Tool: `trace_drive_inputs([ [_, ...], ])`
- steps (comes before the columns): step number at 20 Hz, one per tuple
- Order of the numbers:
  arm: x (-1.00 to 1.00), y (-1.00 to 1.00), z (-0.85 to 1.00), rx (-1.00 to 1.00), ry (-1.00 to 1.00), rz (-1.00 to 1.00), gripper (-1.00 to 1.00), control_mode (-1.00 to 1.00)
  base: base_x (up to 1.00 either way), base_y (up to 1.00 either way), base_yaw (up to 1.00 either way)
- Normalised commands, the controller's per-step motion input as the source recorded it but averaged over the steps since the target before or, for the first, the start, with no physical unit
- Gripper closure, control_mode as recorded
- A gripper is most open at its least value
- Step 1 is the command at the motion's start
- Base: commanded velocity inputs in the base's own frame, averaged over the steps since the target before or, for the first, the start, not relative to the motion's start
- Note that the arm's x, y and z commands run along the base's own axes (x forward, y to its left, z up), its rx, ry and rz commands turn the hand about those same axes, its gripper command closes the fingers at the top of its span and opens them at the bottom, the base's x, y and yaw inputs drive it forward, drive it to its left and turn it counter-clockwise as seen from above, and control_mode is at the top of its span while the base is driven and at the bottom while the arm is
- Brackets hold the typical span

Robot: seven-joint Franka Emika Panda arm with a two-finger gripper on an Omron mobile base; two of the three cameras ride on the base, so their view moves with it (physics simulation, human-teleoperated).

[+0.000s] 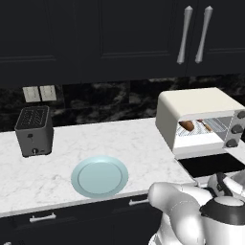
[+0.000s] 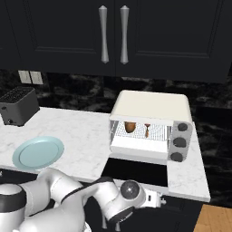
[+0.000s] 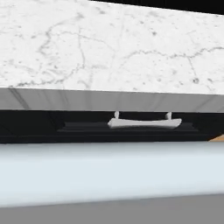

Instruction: Pick up the kebab skewer and baguette bread, and place them inside the toaster oven. Close the toaster oven door and start by setting the timer.

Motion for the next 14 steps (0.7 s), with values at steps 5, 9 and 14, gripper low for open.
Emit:
trace_drive_inputs([
  [5,0.82,0.04,0.44,0.04,-0.29,-0.04,-1.0,-1.0,0.0,0.0,0.0],
  [9,0.82,0.0,0.79,0.06,-0.19,-0.02,-1.0,-1.0,0.0,0.0,0.0],
  [14,0.82,0.0,1.0,0.07,-0.02,0.0,-1.0,-1.0,0.0,0.0,0.0],
])
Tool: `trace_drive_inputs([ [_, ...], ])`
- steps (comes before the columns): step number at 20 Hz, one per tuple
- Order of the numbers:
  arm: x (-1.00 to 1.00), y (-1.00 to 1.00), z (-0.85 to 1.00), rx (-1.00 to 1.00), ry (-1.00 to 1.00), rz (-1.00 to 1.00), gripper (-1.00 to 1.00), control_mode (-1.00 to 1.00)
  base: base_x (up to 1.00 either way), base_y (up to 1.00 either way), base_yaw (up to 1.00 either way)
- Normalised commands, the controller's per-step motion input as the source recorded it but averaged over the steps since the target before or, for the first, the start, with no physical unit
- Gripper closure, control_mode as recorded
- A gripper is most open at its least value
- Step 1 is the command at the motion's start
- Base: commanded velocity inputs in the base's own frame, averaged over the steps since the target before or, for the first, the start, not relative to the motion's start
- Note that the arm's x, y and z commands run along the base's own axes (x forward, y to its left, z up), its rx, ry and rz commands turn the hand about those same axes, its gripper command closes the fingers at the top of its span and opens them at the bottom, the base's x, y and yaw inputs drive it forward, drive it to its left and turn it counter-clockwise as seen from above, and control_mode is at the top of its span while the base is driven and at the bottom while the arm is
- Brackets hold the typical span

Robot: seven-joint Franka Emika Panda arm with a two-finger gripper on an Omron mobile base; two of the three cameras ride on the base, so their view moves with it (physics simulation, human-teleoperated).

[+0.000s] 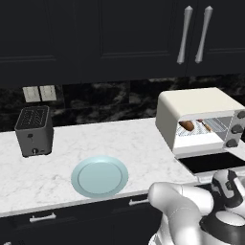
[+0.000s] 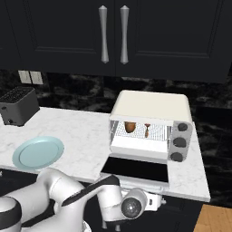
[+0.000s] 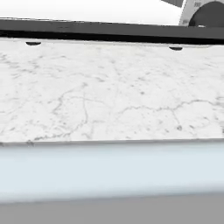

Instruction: Pick up the kebab skewer and baguette bread, and place them inside the toaster oven. Close the toaster oven door and start by setting the timer.

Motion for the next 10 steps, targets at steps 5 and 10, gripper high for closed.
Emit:
trace_drive_inputs([
  [5,0.73,0.0,1.0,0.07,0.0,0.0,-1.0,-1.0,0.0,0.0,0.0],
  [10,0.92,0.02,0.99,0.09,0.03,0.0,-1.0,-1.0,0.0,0.0,0.0],
])
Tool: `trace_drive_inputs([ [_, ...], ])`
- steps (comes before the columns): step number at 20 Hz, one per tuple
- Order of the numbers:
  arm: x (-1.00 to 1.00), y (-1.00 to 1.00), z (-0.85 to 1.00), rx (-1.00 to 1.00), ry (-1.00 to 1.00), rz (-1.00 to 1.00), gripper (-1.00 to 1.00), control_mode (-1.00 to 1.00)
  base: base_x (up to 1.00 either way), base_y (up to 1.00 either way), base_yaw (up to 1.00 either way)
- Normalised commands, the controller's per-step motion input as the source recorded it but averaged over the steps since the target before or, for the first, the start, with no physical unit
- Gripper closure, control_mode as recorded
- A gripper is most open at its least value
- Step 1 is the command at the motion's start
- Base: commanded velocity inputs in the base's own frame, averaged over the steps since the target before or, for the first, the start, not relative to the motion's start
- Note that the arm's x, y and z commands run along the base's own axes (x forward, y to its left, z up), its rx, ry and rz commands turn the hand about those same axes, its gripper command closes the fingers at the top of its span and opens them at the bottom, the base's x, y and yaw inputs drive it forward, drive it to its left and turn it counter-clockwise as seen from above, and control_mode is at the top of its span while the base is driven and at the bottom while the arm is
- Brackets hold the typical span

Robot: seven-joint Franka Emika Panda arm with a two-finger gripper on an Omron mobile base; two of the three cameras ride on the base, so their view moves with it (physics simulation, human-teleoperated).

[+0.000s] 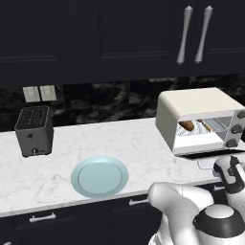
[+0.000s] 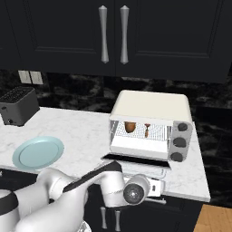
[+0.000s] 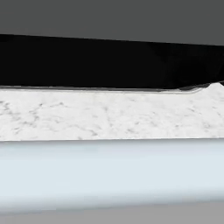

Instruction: Pick up the kebab skewer and baguette bread, and place them inside the toaster oven. Close the toaster oven door and start by setting the timer.

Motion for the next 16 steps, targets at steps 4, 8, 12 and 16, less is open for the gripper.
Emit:
trace_drive_inputs([
  [4,0.93,0.0,0.97,0.1,0.17,0.0,-1.0,-1.0,0.0,0.0,0.0],
  [8,0.82,0.0,0.73,0.11,0.24,0.0,-1.0,-1.0,0.0,0.0,0.0],
  [12,0.75,0.0,0.36,0.07,0.24,0.0,-1.0,-1.0,0.0,0.0,0.0],
  [16,0.35,0.0,0.04,0.03,0.17,0.0,-1.0,-1.0,0.0,0.0,0.0],
])
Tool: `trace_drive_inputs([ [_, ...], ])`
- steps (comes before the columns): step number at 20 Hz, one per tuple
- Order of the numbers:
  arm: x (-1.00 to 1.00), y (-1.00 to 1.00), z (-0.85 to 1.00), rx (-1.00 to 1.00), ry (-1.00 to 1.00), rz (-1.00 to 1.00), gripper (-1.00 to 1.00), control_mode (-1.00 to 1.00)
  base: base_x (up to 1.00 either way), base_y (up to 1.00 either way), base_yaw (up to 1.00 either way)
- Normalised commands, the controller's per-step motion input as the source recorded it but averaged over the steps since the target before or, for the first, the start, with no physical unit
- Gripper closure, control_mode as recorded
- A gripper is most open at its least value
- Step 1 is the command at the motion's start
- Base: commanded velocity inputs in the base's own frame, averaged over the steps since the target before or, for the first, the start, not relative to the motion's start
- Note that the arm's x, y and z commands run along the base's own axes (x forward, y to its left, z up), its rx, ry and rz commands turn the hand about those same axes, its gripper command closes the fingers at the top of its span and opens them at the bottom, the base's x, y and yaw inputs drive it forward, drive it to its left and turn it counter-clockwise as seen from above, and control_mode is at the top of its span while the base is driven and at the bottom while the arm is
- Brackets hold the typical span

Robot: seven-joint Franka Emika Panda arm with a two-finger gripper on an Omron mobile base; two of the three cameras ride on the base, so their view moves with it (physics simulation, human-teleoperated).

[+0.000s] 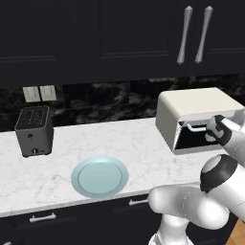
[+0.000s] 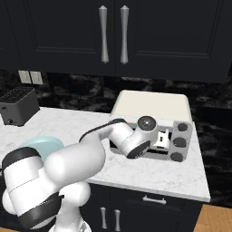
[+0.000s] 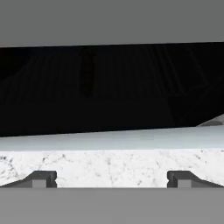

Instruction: Pick up the kebab skewer and baguette bread, and place them inside the toaster oven. Close the toaster oven door and start by setting the timer.

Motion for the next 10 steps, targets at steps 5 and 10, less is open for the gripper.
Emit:
trace_drive_inputs([
  [5,0.05,0.0,0.0,0.01,0.09,0.0,-1.0,-1.0,0.0,0.0,0.0],
  [10,0.2,0.0,-0.05,0.01,0.03,0.0,-1.0,-1.0,0.0,0.0,0.0],
])
